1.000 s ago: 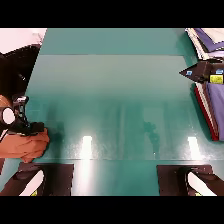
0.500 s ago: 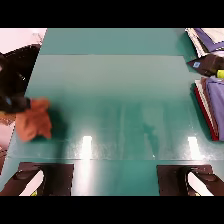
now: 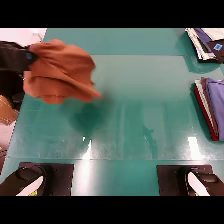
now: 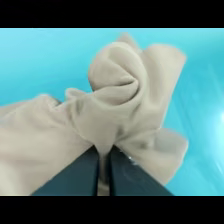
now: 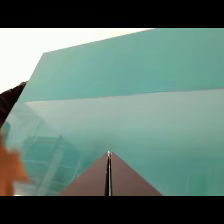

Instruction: Fold the shirts.

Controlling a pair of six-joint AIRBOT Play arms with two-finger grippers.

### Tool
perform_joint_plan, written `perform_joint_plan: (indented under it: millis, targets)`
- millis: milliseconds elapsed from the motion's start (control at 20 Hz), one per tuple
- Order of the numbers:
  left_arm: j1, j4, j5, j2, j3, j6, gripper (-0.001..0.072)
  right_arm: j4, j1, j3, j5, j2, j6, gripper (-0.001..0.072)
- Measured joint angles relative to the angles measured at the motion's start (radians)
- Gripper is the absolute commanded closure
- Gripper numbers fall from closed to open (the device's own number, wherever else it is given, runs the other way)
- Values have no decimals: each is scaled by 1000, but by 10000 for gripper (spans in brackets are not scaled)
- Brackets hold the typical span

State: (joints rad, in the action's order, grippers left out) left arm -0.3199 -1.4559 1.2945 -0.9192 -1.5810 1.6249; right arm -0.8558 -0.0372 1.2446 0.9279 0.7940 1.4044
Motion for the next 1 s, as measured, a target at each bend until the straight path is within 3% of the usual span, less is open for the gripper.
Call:
perform_joint_plan:
  millis: [200,300,400,550,800,1000]
  targets:
    - [-234,-5,34,-192,-19,9,659,-5,8,86,39,39,0,696]
    - [-345,3,10,-304,-23,1,170,-8,22,157,97,86,0,696]
    - [-422,13,-29,-396,-24,-30,165,-8,33,222,169,137,0,696]
    - [-427,-31,-38,-446,-27,-48,164,-9,42,299,275,204,0,696]
    - [-209,-90,26,-414,26,-40,164,-9,45,341,356,263,0,696]
    - [-43,17,-11,-388,208,-32,164,-8,46,348,378,277,0,696]
